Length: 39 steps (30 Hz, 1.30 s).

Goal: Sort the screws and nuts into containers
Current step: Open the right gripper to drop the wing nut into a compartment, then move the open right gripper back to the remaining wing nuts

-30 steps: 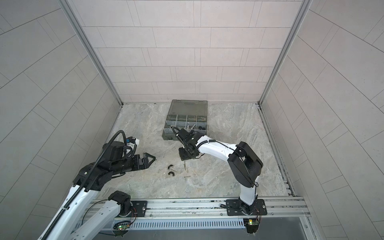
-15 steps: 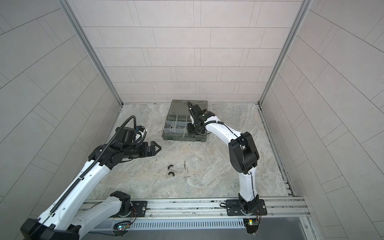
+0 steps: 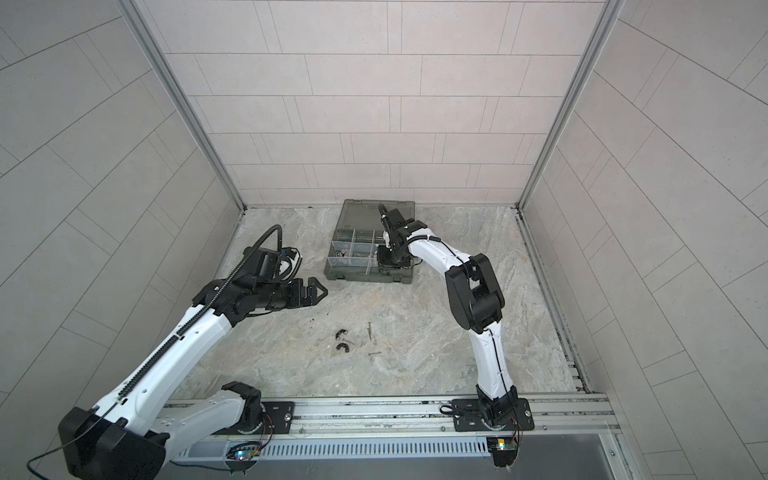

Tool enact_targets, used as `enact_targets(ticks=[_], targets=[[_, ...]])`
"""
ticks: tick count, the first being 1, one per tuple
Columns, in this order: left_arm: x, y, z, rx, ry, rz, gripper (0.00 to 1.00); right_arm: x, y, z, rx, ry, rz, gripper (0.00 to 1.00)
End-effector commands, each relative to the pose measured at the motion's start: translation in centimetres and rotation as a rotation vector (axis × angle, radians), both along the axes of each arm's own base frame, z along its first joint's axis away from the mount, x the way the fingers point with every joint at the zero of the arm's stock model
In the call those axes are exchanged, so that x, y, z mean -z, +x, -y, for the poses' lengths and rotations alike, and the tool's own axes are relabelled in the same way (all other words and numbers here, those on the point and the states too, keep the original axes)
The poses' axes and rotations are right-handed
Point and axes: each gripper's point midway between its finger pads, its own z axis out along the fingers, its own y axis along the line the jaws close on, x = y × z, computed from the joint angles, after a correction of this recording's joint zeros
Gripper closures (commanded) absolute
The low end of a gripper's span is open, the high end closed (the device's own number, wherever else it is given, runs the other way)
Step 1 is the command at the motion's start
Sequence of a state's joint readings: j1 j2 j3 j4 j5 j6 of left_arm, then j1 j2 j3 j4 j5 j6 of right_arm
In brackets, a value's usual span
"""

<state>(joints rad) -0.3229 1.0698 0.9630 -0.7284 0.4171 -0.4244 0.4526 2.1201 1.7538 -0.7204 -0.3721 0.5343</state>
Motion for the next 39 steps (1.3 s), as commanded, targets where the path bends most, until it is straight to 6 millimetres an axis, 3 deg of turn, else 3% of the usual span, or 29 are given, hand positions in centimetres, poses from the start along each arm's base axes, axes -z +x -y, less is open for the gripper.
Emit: enact_targets(ticks=[1, 10, 18, 25, 28, 33, 37, 39], targets=[[-0.4, 0.4, 0.0, 0.009, 0.006, 0.031, 0.02, 0.3, 0.5, 0.4, 0.009, 0.007, -0.009, 0.89], [-0.4, 0.3, 0.1, 0.005, 0.001, 0.027, 0.02, -0.6, 0.5, 0.5, 0.011, 0.027, 0.008, 0.73], [-0.9, -0.3, 0.0, -0.002, -0.021, 0.032, 0.02, -3.7, -1.2, 0.9, 0.012, 0.053, 0.051, 0.73], [-1.3, -2.1, -0.5, -0.019, -0.045, 0.051, 0.02, -5.4, -6.8, 1.5, -0.034, 0.003, 0.086, 0.74], [-1.4, -3.2, -0.9, -0.027, -0.055, 0.061, 0.02, -4.5, -10.0, 1.0, -0.079, -0.045, 0.077, 0.74], [-2.0, -5.4, -1.7, -0.034, -0.066, 0.09, 0.02, -1.2, -15.1, -1.1, -0.148, -0.098, 0.037, 0.77], [-2.2, -6.9, -2.3, -0.034, -0.07, 0.103, 0.02, 0.0, -17.7, -3.2, -0.195, -0.124, 0.043, 0.78], [-2.1, -7.7, -2.5, -0.034, -0.068, 0.104, 0.02, 0.2, -18.9, -5.1, -0.243, -0.122, 0.062, 0.79]])
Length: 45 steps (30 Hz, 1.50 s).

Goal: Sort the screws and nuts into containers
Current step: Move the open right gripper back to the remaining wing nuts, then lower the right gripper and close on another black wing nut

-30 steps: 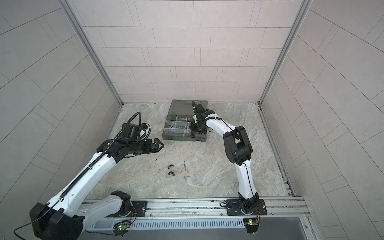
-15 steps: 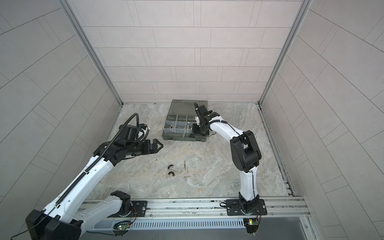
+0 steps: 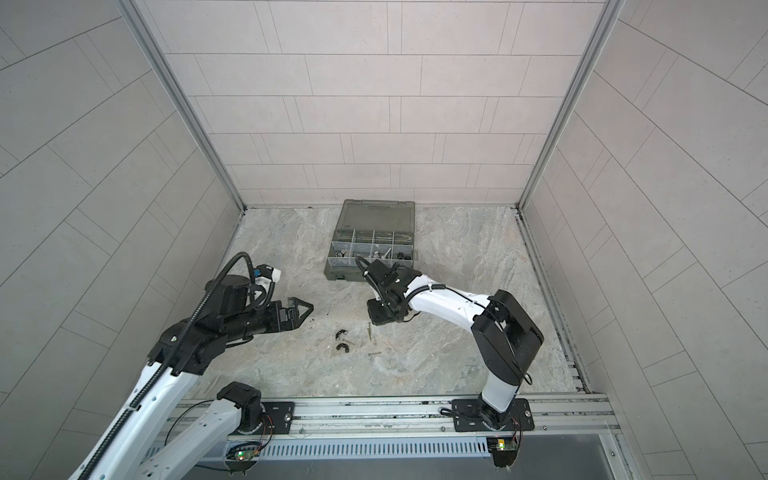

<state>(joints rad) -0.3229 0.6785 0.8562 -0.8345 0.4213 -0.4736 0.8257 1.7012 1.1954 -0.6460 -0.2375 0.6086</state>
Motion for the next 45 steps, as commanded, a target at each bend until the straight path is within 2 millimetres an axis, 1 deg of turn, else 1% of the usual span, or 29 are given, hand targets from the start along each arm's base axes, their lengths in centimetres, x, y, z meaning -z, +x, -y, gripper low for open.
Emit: enact_targets(ticks=[1, 4, 7, 10, 12, 14, 20, 23, 30, 36, 45], targets=[[0.9, -1.6, -0.6, -0.003, 0.015, -0.036, 0.02, -0.5, -0.2, -2.8, -0.015, 0.011, 0.074, 0.78], [0.6, -2.4, -1.1, -0.01, 0.019, -0.019, 0.02, 0.0, -0.9, -5.1, -0.081, -0.015, 0.085, 0.78], [0.1, -3.1, -1.5, -0.018, 0.024, 0.001, 0.02, 0.4, -1.2, -7.1, -0.15, -0.042, 0.104, 0.76], [-0.3, -3.6, -2.0, -0.027, 0.037, 0.016, 0.02, 0.8, -1.1, -8.3, -0.2, -0.067, 0.117, 0.72], [-0.3, -3.8, -2.3, -0.031, 0.047, 0.019, 0.02, 1.1, -0.9, -8.6, -0.213, -0.081, 0.115, 0.67], [-0.4, -3.9, -2.4, -0.033, 0.057, 0.019, 0.02, 1.4, -0.7, -8.7, -0.225, -0.093, 0.117, 0.65], [-0.4, -3.9, -2.9, -0.057, 0.075, 0.019, 0.02, 2.8, -0.4, -8.6, -0.275, -0.153, 0.109, 0.64], [-0.5, -3.9, -3.1, -0.067, 0.077, 0.031, 0.01, 3.3, -0.4, -8.8, -0.265, -0.16, 0.093, 0.64], [-0.4, -3.9, -3.4, -0.067, 0.098, 0.031, 0.01, 3.3, -1.2, -10.0, -0.172, -0.078, 0.012, 0.64], [-0.4, -4.0, -3.4, -0.062, 0.104, 0.038, 0.01, 3.1, -1.7, -11.4, -0.136, 0.021, -0.051, 0.63], [-0.7, -4.2, -3.8, -0.063, 0.119, 0.053, 0.01, 3.5, -0.2, -11.1, -0.021, 0.059, -0.095, 0.64]])
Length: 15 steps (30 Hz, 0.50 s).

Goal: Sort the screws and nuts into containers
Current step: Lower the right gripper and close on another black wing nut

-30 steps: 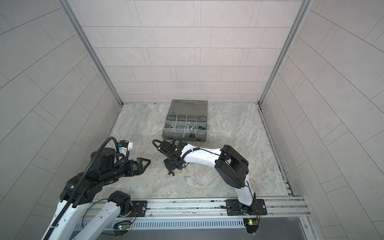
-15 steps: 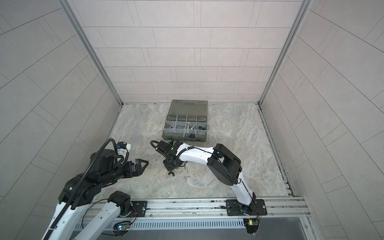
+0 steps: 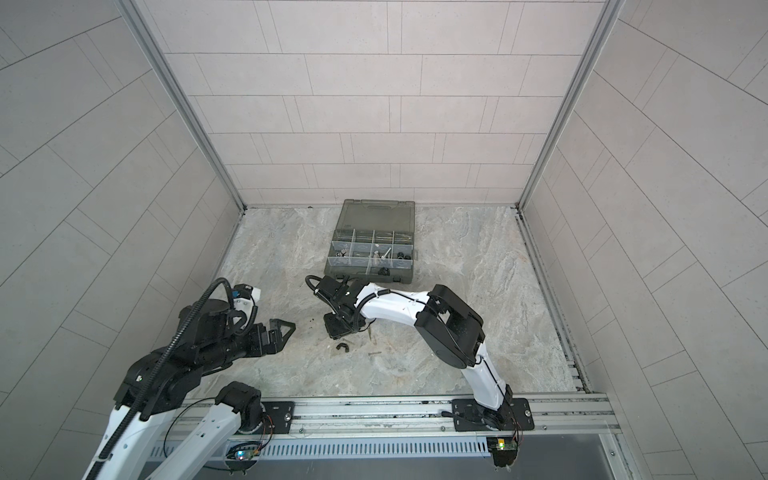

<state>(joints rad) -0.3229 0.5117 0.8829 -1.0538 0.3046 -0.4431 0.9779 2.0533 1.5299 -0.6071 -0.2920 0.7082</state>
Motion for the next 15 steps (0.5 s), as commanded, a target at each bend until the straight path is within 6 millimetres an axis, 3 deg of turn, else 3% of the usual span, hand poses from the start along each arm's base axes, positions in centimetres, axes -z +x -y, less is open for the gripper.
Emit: enact_targets(ticks=[1, 15], targets=[[-1.0, -0.1, -0.4, 0.001, 0.019, 0.038, 0.01, 0.7, 0.2, 0.3, 0.062, 0.002, -0.038, 0.64], [-0.8, -0.1, -0.4, 0.002, 0.021, 0.04, 0.01, 1.1, -1.1, 0.9, 0.111, 0.027, -0.08, 0.67]])
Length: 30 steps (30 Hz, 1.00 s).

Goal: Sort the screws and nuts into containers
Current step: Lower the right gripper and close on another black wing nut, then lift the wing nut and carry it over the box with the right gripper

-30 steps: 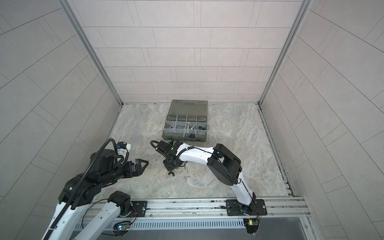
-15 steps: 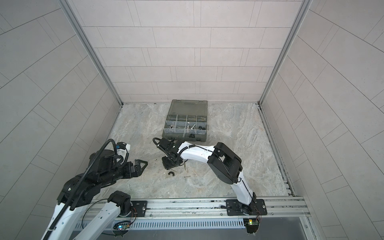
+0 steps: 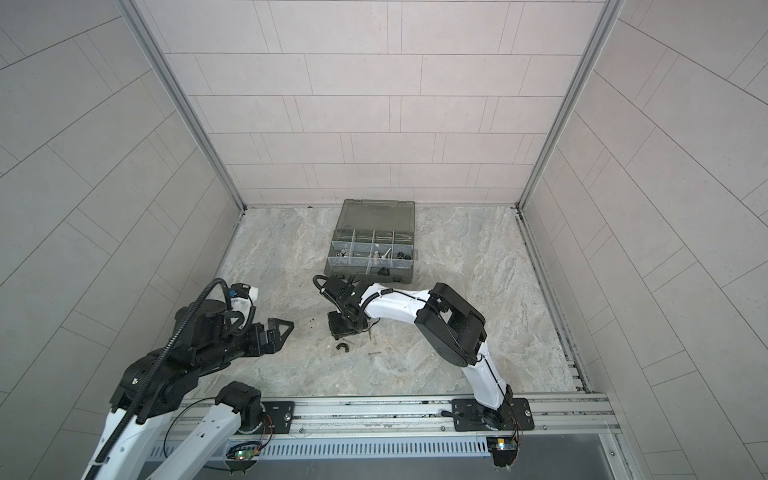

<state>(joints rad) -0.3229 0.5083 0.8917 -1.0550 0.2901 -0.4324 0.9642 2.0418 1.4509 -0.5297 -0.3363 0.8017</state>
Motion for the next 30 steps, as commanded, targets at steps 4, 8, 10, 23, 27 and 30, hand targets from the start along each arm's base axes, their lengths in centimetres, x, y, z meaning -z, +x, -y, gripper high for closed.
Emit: enact_targets(ticks=[4, 8, 10, 23, 27, 30], targets=[[-0.5, -0.2, -0.2, 0.003, 0.009, 0.022, 0.01, 0.3, -0.7, 0.3, 0.03, -0.005, -0.025, 0.67], [-0.5, -0.4, -0.3, 0.002, 0.012, 0.025, 0.01, 0.8, -0.5, 0.2, 0.032, -0.012, -0.024, 0.67], [-0.5, -0.4, -0.4, 0.001, 0.013, 0.028, 0.01, 1.1, -0.4, 0.1, 0.027, -0.02, -0.027, 0.67], [-0.5, -0.4, -0.4, 0.002, 0.012, 0.033, 0.01, 1.4, 1.1, 3.2, -0.107, -0.303, 0.112, 0.66], [-0.7, -0.5, -0.4, 0.001, 0.01, 0.04, 0.01, 1.5, 1.7, 4.3, -0.121, -0.348, 0.129, 0.66], [-0.7, -0.5, -0.5, -0.002, 0.01, 0.043, 0.01, 1.6, 2.0, 5.0, -0.133, -0.377, 0.137, 0.66]])
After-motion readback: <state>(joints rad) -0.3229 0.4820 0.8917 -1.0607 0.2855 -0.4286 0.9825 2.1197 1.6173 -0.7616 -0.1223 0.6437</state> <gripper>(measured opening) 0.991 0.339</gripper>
